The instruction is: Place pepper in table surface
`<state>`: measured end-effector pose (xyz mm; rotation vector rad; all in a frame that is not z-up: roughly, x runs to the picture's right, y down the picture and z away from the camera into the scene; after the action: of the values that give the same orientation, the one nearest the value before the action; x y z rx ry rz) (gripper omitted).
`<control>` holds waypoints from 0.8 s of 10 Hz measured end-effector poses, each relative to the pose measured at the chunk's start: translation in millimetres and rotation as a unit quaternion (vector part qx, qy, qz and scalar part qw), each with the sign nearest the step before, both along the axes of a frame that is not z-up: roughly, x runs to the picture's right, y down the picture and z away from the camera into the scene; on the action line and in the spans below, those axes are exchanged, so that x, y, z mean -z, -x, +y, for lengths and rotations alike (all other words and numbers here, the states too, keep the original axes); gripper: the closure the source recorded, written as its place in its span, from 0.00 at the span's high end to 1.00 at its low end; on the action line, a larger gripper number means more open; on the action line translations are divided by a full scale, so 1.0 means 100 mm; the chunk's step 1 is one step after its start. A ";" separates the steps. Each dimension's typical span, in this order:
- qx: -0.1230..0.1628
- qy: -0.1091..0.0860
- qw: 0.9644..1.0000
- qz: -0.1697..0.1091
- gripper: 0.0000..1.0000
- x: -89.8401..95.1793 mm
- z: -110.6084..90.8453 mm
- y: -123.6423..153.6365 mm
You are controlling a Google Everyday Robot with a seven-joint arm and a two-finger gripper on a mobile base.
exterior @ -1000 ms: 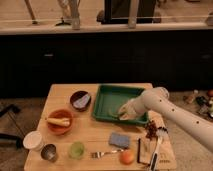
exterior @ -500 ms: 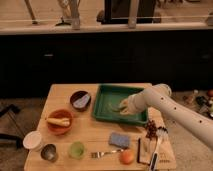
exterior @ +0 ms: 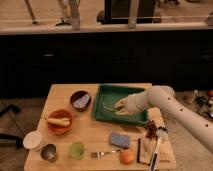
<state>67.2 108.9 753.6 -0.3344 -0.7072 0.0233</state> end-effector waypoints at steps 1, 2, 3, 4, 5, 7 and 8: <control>0.001 0.013 1.000 -0.026 0.03 0.07 0.10 0.16; 0.005 0.023 0.999 -0.042 0.03 0.12 0.19 0.27; 0.010 0.035 0.998 -0.059 0.03 0.18 0.29 0.41; 0.013 0.043 0.996 -0.071 0.03 0.21 0.36 0.48; 0.013 0.053 0.995 -0.085 0.03 0.24 0.46 0.55; 0.003 0.068 0.992 -0.104 0.03 0.21 0.65 0.63; -0.003 0.074 0.991 -0.111 0.03 0.14 0.76 0.65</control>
<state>2.0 185.0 739.6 -0.4830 -0.9292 0.0446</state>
